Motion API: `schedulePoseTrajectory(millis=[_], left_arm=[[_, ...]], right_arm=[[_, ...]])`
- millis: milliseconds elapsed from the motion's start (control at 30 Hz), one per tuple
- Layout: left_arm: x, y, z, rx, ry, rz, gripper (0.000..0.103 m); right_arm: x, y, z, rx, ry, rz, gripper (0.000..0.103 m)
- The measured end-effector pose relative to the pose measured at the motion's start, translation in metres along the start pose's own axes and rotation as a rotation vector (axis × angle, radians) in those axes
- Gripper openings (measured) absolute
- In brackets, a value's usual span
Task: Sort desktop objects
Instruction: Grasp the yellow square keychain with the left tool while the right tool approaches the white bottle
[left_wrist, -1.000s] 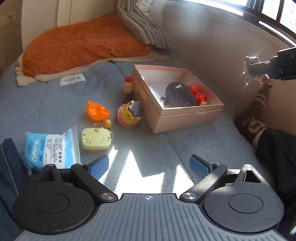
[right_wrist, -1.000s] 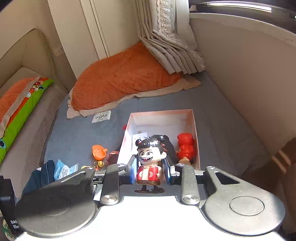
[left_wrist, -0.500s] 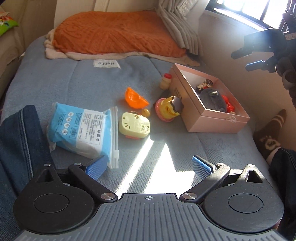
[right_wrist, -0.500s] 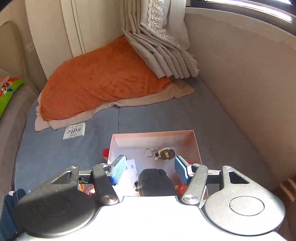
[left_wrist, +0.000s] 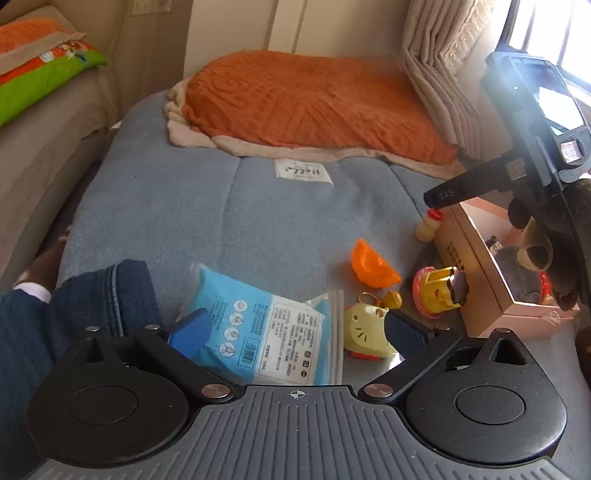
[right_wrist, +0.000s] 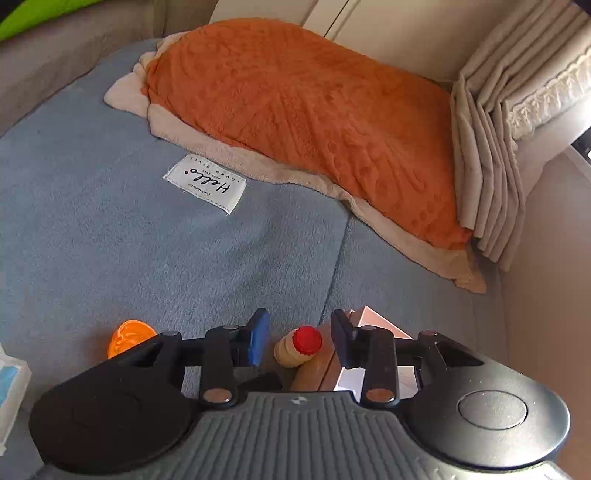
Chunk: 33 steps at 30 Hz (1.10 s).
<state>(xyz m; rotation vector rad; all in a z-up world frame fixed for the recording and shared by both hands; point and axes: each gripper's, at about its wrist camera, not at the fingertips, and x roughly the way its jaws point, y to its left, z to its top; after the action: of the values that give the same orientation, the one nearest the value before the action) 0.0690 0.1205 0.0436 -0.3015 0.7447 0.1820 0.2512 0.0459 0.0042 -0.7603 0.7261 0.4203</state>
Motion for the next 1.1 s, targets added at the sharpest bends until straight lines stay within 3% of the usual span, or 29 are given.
schedulePoseTrajectory(millis=[167, 200, 300, 433, 567, 733, 800, 867, 1100], left_arm=[[-0.001, -0.005, -0.004, 0.036, -0.021, -0.008, 0.102], [0.000, -0.005, -0.004, 0.032, -0.020, -0.007, 0.102], [0.003, -0.001, -0.003, 0.007, -0.013, 0.009, 0.102], [0.003, -0.002, -0.004, 0.014, -0.021, 0.023, 0.102], [0.003, -0.001, -0.004, 0.004, -0.033, 0.032, 0.102], [-0.001, -0.007, -0.006, 0.033, -0.063, -0.010, 0.102], [-0.002, -0.014, -0.010, 0.075, -0.071, -0.045, 0.102], [-0.002, -0.023, -0.014, 0.123, -0.075, -0.058, 0.102], [-0.004, -0.056, -0.016, 0.231, -0.059, -0.042, 0.102]], right_arm=[[0.042, 0.019, 0.001, -0.104, 0.090, -0.079, 0.034], [0.043, 0.021, -0.002, -0.122, 0.096, -0.084, 0.026], [0.033, 0.024, -0.014, -0.179, 0.081, -0.076, 0.026], [-0.009, 0.019, -0.030, -0.166, 0.026, -0.029, 0.025], [-0.081, 0.000, -0.061, -0.068, -0.042, 0.105, 0.025], [-0.150, -0.018, -0.117, 0.038, -0.053, 0.268, 0.026], [-0.164, -0.022, -0.139, 0.082, -0.057, 0.265, 0.044], [-0.176, -0.025, -0.165, 0.144, -0.063, 0.236, 0.054], [-0.178, -0.022, -0.242, 0.358, 0.044, 0.257, 0.070]])
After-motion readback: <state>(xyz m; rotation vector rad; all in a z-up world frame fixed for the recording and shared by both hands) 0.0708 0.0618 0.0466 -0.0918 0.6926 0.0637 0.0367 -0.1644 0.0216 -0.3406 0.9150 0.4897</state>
